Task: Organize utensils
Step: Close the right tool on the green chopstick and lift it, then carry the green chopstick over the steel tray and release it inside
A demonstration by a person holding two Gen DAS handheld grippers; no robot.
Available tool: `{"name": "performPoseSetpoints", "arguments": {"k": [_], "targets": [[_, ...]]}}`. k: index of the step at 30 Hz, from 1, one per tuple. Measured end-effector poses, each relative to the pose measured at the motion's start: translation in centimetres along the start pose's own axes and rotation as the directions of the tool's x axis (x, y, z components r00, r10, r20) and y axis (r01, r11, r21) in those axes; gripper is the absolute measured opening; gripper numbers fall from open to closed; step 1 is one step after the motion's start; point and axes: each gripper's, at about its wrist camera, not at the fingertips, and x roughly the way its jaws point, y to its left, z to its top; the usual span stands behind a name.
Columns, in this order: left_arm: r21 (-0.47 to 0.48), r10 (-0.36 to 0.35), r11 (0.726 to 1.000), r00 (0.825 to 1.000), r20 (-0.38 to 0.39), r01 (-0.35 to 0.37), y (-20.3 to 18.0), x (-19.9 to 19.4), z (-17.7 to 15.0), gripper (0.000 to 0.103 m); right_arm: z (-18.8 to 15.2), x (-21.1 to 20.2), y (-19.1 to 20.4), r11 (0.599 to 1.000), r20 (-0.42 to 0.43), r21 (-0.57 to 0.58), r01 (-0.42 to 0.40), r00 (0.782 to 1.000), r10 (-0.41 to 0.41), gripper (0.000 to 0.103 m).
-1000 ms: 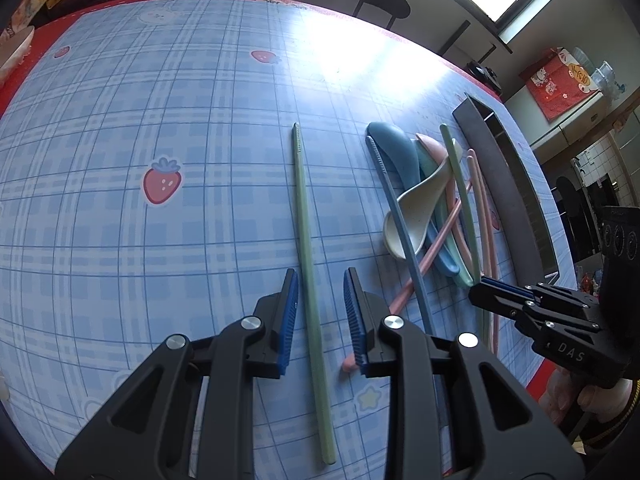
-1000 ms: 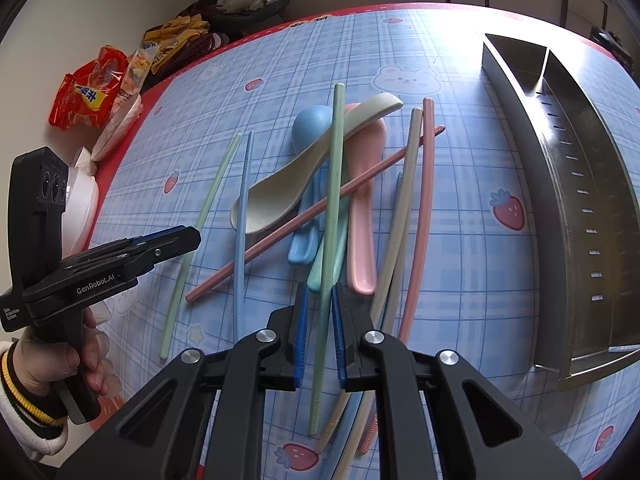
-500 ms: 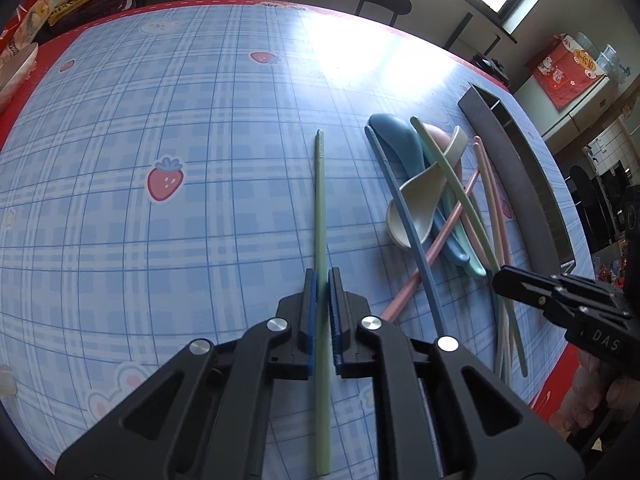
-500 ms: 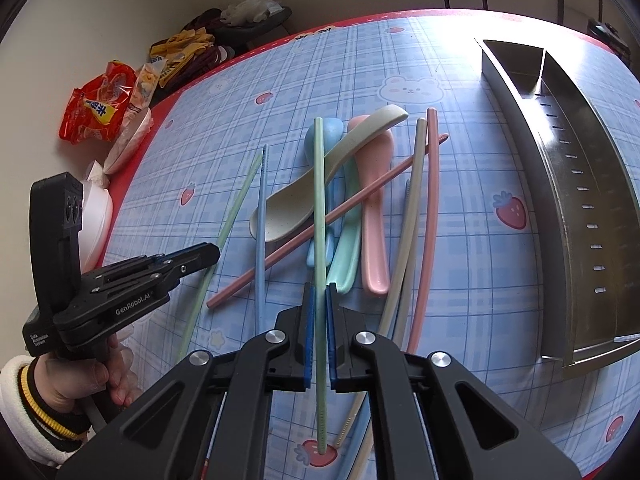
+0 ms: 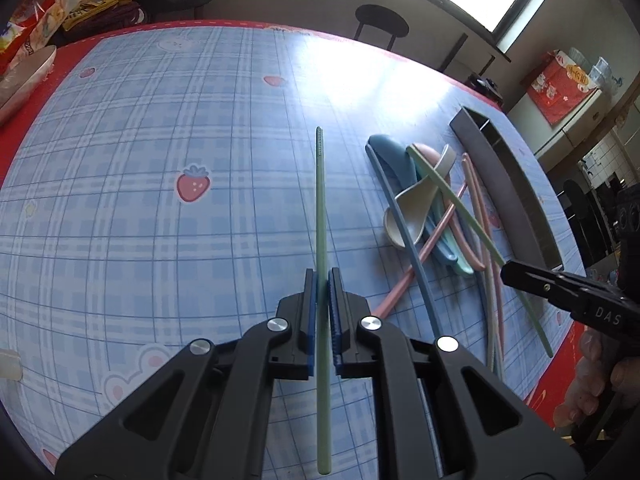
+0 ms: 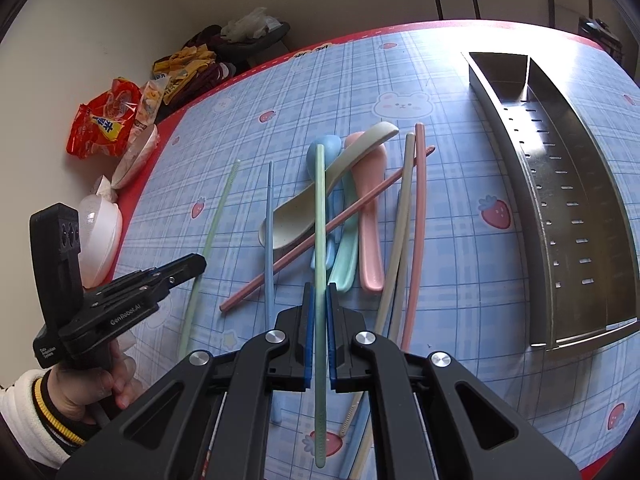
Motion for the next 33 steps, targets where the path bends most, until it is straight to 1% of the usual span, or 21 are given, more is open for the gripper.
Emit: {"name": "performPoseSetpoints", "arguments": {"k": [6, 9, 13, 26, 33], "targets": [[-0.009, -0.043, 0.999, 0.998, 0.039, 0.044, -0.4, -2.8, 0.9, 0.010, -0.2, -1.4, -0.3, 1.000, 0.029, 0.019, -0.015, 0.999, 0.014, 0.006], [-0.007, -0.072, 0.997, 0.996, 0.054, 0.072, -1.2, -4.0, 0.9, 0.010, -0.2, -2.3, 0.0, 0.999, 0.050, 0.017, -0.031, 0.998, 0.030, 0.006], [0.003, -0.093, 0.996, 0.994, 0.066, 0.093, -2.2, -5.1, 0.7, 0.010, -0.2, -3.5, 0.3, 0.999, 0.078, 0.016, -0.044, 0.996, 0.043, 0.006], [0.038, -0.103, 0.994, 0.990, 0.095, 0.100, -3.7, -7.9, 0.9, 0.010, 0.0, -6.8, -0.8, 0.996, 0.178, 0.060, -0.065, 0.983, 0.053, 0.006], [0.058, -0.107, 0.993, 0.989, 0.104, 0.101, -4.6, -8.7, 1.1, 0.010, -0.3, -8.2, -1.3, 0.995, 0.213, 0.076, -0.064, 0.976, 0.047, 0.006]]}}
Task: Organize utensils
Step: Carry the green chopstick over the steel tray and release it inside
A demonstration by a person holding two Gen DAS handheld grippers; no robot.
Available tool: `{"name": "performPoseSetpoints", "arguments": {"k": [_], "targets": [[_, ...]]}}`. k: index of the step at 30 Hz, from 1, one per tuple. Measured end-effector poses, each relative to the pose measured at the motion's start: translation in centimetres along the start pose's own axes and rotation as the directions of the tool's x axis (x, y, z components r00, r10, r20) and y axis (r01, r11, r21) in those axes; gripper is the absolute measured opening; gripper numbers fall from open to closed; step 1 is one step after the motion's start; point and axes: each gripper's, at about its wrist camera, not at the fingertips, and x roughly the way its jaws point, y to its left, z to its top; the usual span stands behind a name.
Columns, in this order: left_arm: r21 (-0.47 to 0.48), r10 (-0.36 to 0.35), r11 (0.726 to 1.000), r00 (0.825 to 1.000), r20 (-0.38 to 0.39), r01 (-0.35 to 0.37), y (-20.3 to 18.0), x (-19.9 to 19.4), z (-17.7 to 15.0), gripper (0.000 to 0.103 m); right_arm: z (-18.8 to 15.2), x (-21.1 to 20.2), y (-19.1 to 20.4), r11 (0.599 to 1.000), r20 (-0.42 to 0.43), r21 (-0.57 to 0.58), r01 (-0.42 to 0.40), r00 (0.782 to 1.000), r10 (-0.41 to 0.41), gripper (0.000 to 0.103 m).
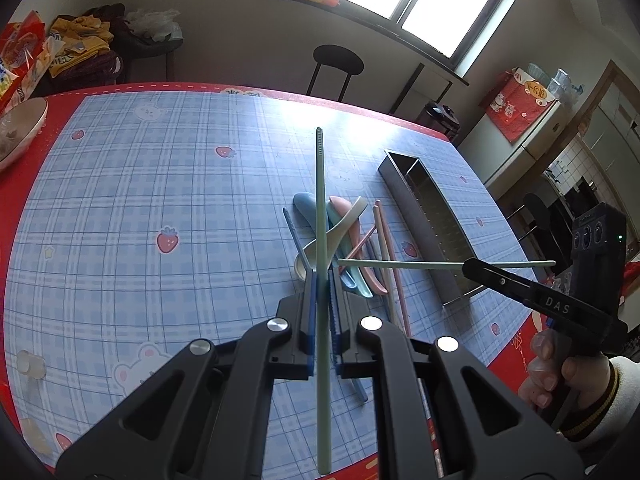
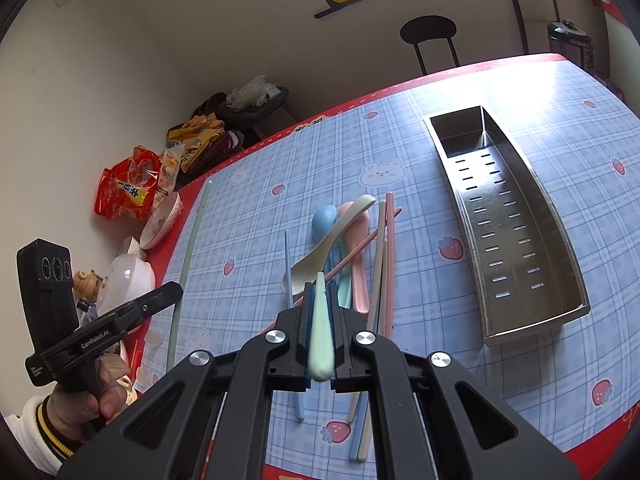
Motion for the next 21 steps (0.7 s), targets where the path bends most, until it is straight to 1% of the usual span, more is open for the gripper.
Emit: {"name": "performPoseSetpoints", "arguments": {"k": [11, 17, 21], "targets": [[0.008, -0.020, 1.000, 1.000, -0.006, 0.020, -0.9, -0.4, 0.0, 0.010, 0.7, -1.9, -0.1, 1.000, 0.058, -0.003, 0.014, 0.998, -0.013, 0.006], [0.019, -0.065, 0.998, 0.998, -0.002, 0.065, -2.5, 0.1, 1.1, 0.010, 2.0, -3.9, -0.8, 0.999, 0.123, -0.007, 0.048, 0.991, -0.046, 0.006], [0.050, -0.111, 0.993, 0.994, -0.007, 0.111, -4.9, 0.9, 2.1, 0.010, 2.9, -5.5, -2.2, 0.997, 0.160, -0.006, 0.077, 0.984, -0.075, 0.006]]}}
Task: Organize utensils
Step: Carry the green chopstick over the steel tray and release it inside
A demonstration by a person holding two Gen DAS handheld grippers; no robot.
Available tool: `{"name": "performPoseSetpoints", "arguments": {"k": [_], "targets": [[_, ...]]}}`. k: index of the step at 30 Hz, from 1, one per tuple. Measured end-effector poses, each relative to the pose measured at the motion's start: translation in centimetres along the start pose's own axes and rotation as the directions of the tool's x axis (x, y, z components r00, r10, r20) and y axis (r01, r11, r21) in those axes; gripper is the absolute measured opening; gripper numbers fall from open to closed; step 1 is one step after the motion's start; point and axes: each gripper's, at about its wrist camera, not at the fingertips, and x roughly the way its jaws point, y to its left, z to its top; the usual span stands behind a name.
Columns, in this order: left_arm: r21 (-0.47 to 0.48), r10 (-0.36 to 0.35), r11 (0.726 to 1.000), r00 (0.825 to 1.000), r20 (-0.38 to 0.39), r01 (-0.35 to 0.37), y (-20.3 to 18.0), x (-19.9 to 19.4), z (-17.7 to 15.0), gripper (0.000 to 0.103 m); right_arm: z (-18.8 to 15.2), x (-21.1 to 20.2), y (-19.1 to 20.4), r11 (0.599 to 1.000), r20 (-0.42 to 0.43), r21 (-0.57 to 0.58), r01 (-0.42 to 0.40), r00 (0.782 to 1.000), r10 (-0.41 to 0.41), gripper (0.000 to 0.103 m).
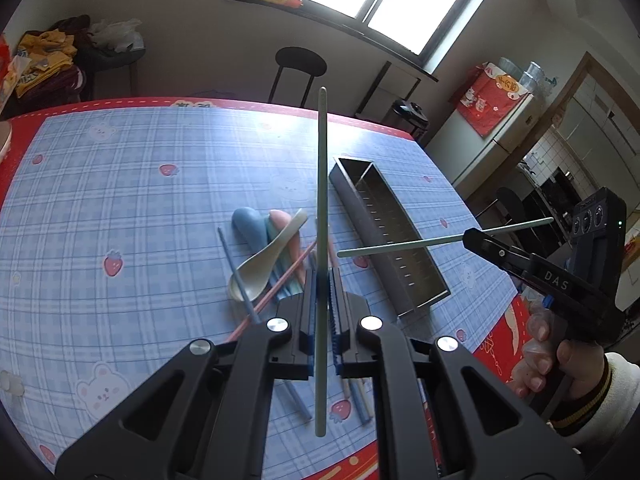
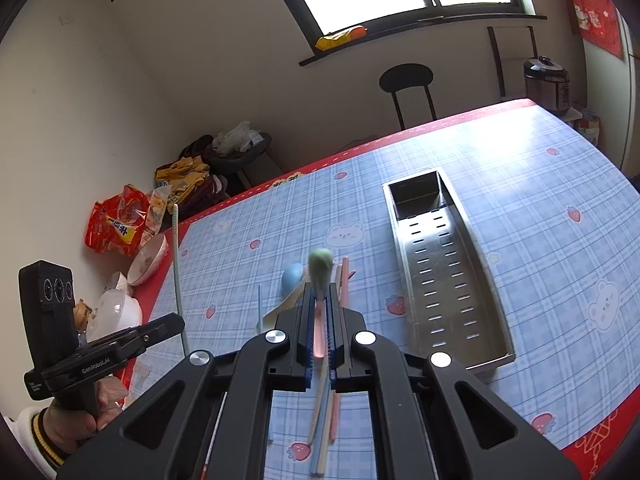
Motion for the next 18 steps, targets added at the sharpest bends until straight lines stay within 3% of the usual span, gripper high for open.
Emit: {"name": "performPoseSetpoints", "arguments": {"k": [6, 12, 18], "targets": [[0.052, -0.055, 0.997, 0.999, 0.003, 0.054, -3.9, 1.7, 1.9, 0.010, 1.7, -1.5, -3.4, 0.999, 0.051, 0.040, 0.012, 0.999, -0.014, 0.006], [0.070, -0.055, 0.996, 0.998, 0.028, 0.053, -6.9, 3.1, 3.8, 0.010, 4.3, -1.7, -5.8, 1.000, 0.091, 0.022, -0.011, 0.996, 0.009, 0.006], [0.072, -0.064, 0.995, 0.998, 0.027, 0.062, -9.5, 5.3, 5.8, 0.010, 6.8, -0.7, -8.4, 1.000, 0.096, -0.009, 0.016, 0.995, -0.015, 0.006]]}}
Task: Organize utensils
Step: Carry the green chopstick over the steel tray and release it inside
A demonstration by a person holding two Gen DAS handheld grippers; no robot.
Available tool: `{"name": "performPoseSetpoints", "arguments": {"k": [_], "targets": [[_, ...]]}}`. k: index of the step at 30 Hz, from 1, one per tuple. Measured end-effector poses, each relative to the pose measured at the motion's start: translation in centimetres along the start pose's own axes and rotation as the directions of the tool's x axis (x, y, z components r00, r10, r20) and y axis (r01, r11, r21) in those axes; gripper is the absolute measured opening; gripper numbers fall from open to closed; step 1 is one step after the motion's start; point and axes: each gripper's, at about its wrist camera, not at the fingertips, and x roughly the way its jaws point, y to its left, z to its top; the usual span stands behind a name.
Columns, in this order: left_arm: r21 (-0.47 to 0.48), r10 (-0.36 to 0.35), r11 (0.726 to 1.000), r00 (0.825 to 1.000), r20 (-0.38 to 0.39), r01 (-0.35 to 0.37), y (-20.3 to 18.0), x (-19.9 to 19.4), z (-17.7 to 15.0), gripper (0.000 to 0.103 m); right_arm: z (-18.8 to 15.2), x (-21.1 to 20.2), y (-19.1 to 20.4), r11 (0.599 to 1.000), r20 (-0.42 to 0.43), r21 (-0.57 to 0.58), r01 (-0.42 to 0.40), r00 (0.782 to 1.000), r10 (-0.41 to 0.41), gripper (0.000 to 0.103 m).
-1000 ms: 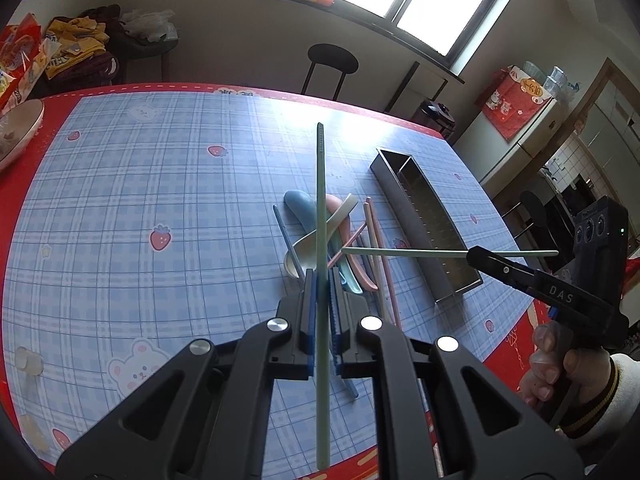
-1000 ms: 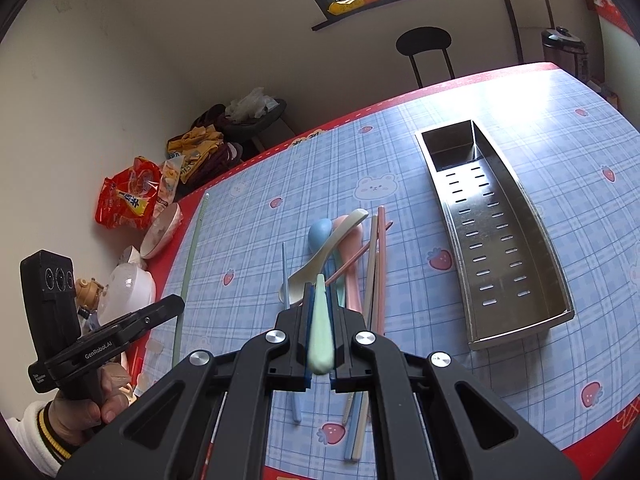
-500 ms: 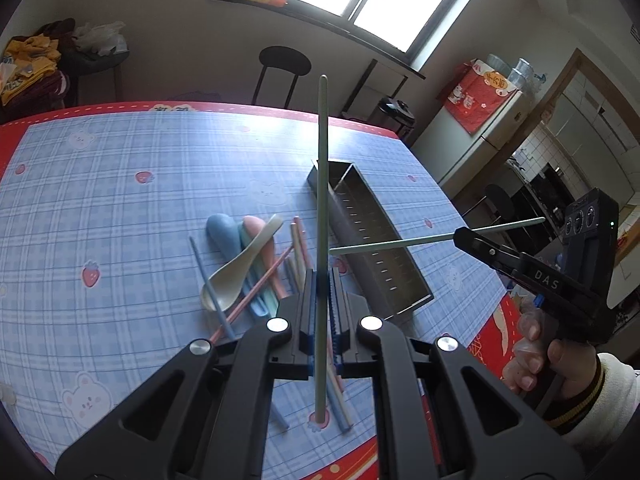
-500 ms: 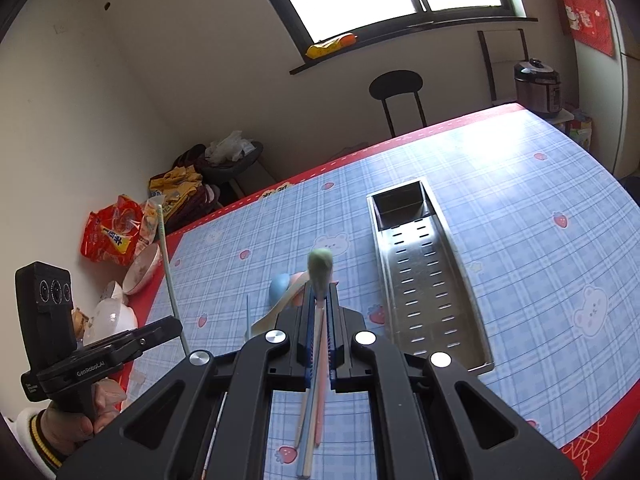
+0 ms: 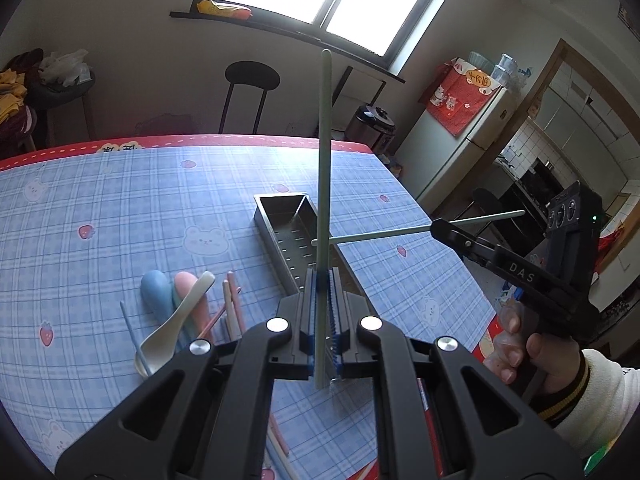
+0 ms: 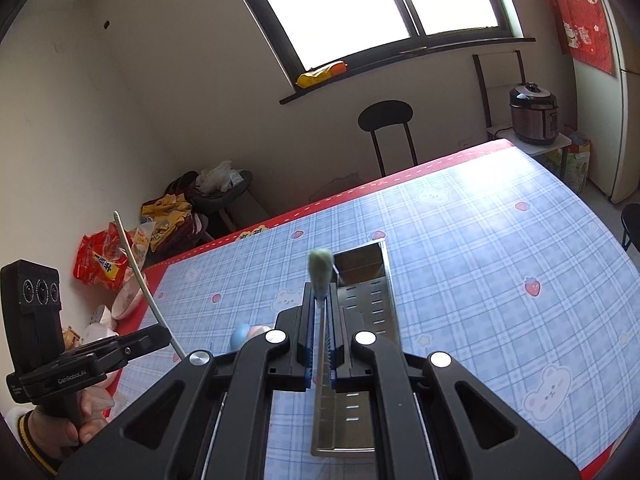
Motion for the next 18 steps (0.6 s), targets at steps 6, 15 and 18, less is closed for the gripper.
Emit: {"name": "performPoseSetpoints", "arguments": {"k": [6, 15, 18], "targets": [[0.004, -0.029, 1.000, 0.999, -0.025, 0.029, -2.3, 2.7, 1.0, 0.010, 0.6, 1.1, -2.2, 1.000, -0.021, -0.001, 0.015, 1.000, -0.015, 0.006], [-0.086, -0.076, 0.994, 0.991, -0.112, 0.067, -2.4, 8.1, 1.0, 0.010, 0.5, 3.2, -3.8, 1.000, -0.052, -0.003, 0.021, 0.998, -0.021, 0.006], [-0.104, -0.075, 0.993, 0.987, -0.145, 0.060, -2.0, 9.9, 0.8, 0.010, 0.6, 3.9, -3.9, 1.000, -0.055, -0.008, 0.021, 0.998, -0.021, 0.006]]}}
